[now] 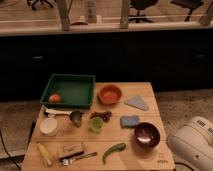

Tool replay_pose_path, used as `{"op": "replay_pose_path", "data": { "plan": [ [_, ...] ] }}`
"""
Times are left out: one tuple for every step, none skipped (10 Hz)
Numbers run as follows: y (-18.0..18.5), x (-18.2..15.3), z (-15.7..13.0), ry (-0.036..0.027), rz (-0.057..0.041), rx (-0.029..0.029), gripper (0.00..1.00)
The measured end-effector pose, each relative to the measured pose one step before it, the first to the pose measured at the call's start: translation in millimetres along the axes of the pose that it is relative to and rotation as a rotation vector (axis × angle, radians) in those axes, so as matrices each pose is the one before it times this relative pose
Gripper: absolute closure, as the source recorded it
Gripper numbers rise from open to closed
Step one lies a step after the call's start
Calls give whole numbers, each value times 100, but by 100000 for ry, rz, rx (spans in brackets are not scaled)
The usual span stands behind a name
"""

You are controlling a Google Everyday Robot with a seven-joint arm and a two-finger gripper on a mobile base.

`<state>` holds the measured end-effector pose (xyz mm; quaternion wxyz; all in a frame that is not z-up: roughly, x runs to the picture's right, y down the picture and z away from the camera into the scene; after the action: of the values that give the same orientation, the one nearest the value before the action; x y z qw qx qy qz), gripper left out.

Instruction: Stack bowls on top of each other

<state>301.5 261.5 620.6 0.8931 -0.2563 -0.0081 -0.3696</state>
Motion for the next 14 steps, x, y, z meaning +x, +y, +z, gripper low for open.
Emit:
{"op": "replay_pose_path", "data": {
  "plan": [
    [-367,-231,450,-2099,-1144,982,30],
    [-270,-164,418,-1354,-1207,676,22],
    [-205,-191,570,-1396,-1195,624,20],
    [-270,-147,431,-959,-1123,533,20],
    [-558,-208,634,-1488,-2002,1765,20],
    [-150,-80,369,-593,-1183,1205,20],
    [-230,-171,441,-690,-1280,818,20],
    [-510,-143,537,-768,-1954,1157,20],
    [-101,-86,615,-463,-1057,179,20],
    [-94,-107,1044,-674,-1193,-113,20],
    [-251,-36,1009,-724,-947,93,20],
    [-127,102,924,-1001,12,267,20],
    [117,88,584,-772,666,75,20],
    [-135,224,682,-663,285,227,20]
  ]
}}
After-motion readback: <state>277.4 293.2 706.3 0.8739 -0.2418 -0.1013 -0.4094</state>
